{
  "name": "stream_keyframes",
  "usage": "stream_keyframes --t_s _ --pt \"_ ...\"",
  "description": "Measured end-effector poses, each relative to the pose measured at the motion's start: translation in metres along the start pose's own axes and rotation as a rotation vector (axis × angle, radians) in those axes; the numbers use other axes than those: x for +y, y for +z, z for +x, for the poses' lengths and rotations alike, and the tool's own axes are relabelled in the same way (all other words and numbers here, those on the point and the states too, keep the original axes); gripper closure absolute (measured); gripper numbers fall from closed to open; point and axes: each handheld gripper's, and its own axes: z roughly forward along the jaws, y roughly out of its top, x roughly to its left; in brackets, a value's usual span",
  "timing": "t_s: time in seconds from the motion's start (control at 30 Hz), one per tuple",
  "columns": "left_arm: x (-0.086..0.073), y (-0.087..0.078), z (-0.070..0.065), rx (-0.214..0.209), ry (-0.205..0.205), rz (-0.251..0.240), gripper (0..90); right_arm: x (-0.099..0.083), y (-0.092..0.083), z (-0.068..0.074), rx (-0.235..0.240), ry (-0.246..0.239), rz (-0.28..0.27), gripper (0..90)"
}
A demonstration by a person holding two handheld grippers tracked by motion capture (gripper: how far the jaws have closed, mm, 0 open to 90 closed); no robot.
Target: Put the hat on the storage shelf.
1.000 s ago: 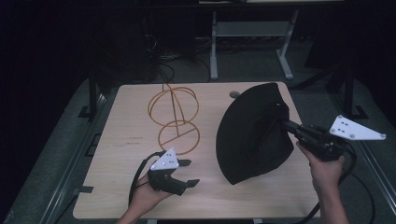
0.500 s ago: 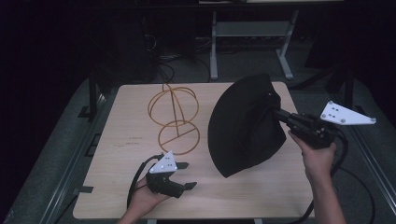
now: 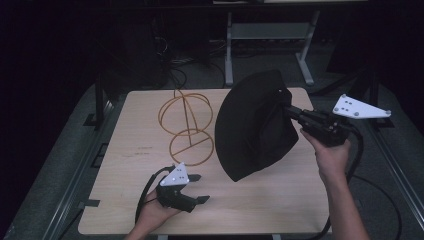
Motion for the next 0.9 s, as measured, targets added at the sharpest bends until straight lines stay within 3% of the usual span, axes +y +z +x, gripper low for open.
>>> stream_keyframes --t_s 0.9 --pt "0.002 0.004 0.006 0.006 0.021 -0.002 27.5 0.046 0.035 -0.004 0.039 -0.033 0.051 89.9"
